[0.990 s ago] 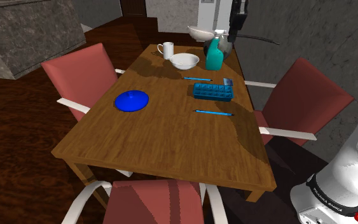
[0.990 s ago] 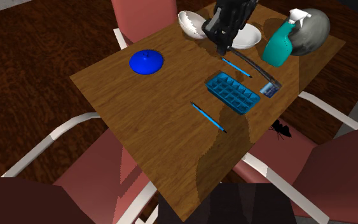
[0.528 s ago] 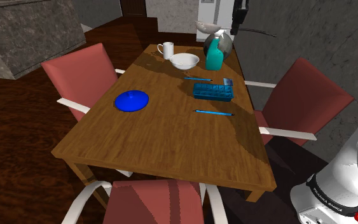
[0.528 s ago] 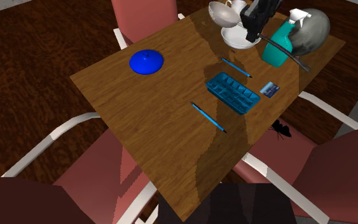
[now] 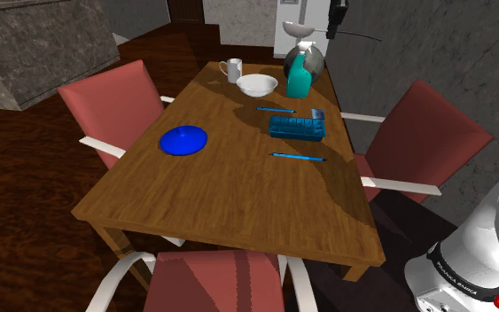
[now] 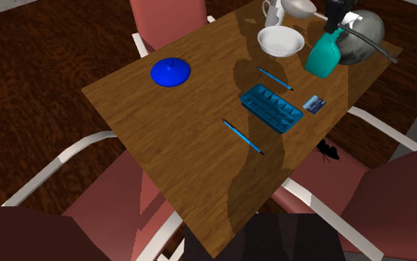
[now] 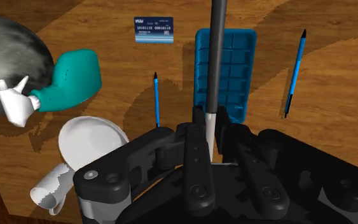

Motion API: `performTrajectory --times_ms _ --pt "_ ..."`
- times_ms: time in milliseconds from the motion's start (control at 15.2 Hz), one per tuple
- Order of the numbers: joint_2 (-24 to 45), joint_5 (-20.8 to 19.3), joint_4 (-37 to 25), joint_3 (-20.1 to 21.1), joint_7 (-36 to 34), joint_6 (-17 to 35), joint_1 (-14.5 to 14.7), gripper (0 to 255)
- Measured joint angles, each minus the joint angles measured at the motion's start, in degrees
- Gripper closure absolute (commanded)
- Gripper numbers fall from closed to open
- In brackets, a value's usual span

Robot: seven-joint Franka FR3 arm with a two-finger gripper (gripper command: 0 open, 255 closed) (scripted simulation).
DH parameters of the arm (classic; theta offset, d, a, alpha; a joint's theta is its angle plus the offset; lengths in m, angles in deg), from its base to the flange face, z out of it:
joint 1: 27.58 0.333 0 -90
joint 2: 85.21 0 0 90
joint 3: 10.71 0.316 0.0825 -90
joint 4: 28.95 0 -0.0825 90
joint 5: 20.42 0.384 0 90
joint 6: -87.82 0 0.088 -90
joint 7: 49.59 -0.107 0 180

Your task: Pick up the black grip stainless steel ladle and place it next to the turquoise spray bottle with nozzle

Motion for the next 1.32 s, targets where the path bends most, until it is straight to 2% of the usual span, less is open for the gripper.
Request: performTrajectory --times_ms 330,792,1320 --pt "8.7 3.1 -9.7 -3.7 7.0 -1.0 -3.3 255" --pt "25.4 10.2 -32.0 -6.8 15.7 -7.4 -11.1 255" --pt "23.7 9.6 -23.7 -6.8 15.9 -0.7 -10.3 255"
